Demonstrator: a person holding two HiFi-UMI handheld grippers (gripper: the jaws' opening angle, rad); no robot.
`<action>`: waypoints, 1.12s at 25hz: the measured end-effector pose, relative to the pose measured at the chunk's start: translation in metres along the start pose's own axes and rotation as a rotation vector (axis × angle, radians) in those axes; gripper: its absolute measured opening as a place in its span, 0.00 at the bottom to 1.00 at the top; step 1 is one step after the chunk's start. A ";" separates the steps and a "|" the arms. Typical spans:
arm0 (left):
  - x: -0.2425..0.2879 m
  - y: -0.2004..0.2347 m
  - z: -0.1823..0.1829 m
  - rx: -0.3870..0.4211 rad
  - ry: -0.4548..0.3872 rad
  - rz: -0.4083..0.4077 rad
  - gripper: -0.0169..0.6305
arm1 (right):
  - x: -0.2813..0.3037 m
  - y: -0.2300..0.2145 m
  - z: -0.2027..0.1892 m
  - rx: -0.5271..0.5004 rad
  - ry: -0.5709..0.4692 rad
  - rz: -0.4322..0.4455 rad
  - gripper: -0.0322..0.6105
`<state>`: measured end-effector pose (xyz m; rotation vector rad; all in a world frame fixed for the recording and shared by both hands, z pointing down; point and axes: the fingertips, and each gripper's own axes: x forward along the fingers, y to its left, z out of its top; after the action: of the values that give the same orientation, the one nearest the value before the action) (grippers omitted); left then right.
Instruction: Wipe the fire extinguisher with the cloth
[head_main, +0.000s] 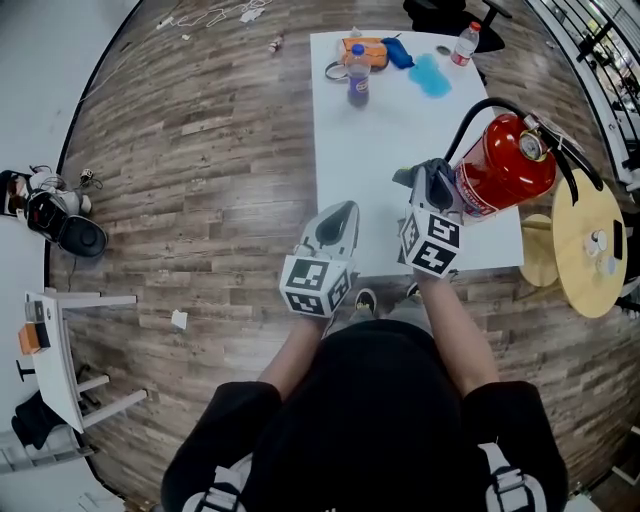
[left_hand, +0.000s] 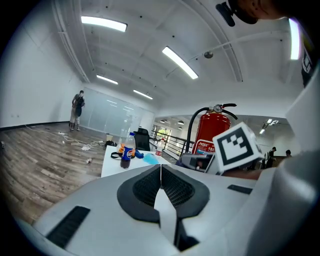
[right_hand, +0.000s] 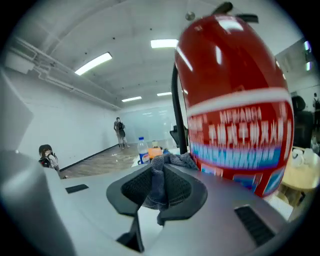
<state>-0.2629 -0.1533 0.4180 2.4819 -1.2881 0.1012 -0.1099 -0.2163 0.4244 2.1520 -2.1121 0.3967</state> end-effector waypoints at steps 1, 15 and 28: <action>-0.001 0.000 -0.001 0.001 0.001 0.000 0.06 | 0.004 -0.004 -0.025 0.010 0.054 -0.011 0.16; -0.003 -0.004 -0.013 -0.010 0.037 -0.022 0.06 | -0.017 -0.030 -0.182 -0.292 0.392 0.135 0.16; 0.020 -0.031 -0.021 0.016 0.063 -0.100 0.06 | -0.064 -0.108 -0.193 -0.178 0.379 0.062 0.17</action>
<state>-0.2240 -0.1455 0.4333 2.5306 -1.1399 0.1650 -0.0255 -0.1026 0.6058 1.7554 -1.9227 0.5497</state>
